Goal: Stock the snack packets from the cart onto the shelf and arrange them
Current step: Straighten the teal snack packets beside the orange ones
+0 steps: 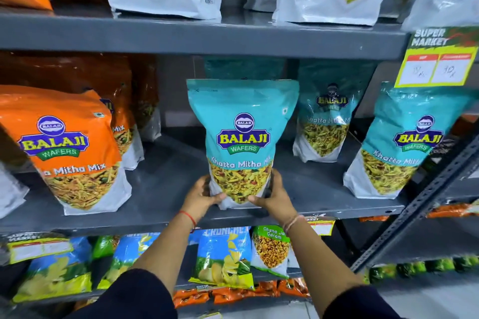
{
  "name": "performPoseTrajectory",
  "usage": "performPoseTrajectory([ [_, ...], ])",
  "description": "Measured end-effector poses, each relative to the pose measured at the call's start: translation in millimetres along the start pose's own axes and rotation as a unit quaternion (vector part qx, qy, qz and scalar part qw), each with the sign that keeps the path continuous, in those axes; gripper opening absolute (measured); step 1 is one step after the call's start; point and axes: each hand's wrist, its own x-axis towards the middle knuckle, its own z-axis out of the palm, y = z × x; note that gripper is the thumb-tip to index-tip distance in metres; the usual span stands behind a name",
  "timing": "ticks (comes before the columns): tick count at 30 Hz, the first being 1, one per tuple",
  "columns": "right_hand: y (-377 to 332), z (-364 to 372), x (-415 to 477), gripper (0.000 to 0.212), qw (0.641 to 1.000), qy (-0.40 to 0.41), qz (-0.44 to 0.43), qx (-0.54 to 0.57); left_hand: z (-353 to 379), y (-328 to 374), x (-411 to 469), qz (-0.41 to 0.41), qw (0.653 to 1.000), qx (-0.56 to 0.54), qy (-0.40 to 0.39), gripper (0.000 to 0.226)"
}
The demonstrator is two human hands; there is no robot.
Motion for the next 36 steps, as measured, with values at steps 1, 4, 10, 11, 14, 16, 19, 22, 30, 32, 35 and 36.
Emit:
performPoseTrajectory([
  [1,-1,3,-2,0.085,1.000,-0.003,0.000,0.000,-3,1,-2,-0.004,1.000,-0.001,-0.008,0.047],
  [4,-14,1,-8,0.077,0.999,-0.013,-0.021,0.039,-11,8,-8,-0.012,0.999,-0.038,0.002,0.048],
  [10,-91,-14,15,0.022,0.938,0.156,-0.046,0.306,-16,74,11,0.091,0.969,-0.223,0.052,0.028],
  [11,-98,-12,15,0.018,0.936,0.153,-0.045,0.314,-14,80,13,0.093,0.966,-0.234,0.062,0.023],
  [14,-109,-6,12,0.014,0.926,0.156,-0.042,0.340,-9,88,17,0.086,0.956,-0.266,0.093,0.020],
  [16,-115,-6,14,0.015,0.921,0.157,-0.045,0.353,-8,93,22,0.078,0.950,-0.285,0.106,0.022],
  [19,-121,-7,19,0.018,0.920,0.167,-0.041,0.352,-9,100,25,0.069,0.950,-0.284,0.109,0.023],
  [22,-123,-5,24,0.022,0.920,0.178,-0.034,0.347,-8,101,28,0.057,0.958,-0.251,0.123,0.028],
  [30,-117,-10,29,0.027,0.908,0.216,-0.046,0.356,-12,102,31,0.050,0.961,-0.187,0.198,0.033],
  [32,-116,-8,29,0.026,0.911,0.212,-0.047,0.351,-13,103,29,0.050,0.962,-0.189,0.191,0.032],
  [35,-113,-8,25,0.019,0.917,0.199,-0.062,0.340,-15,106,23,0.074,0.961,-0.172,0.202,0.023],
  [36,-107,-9,22,0.017,0.922,0.206,-0.069,0.321,-15,105,17,0.103,0.954,-0.146,0.239,0.013],
])
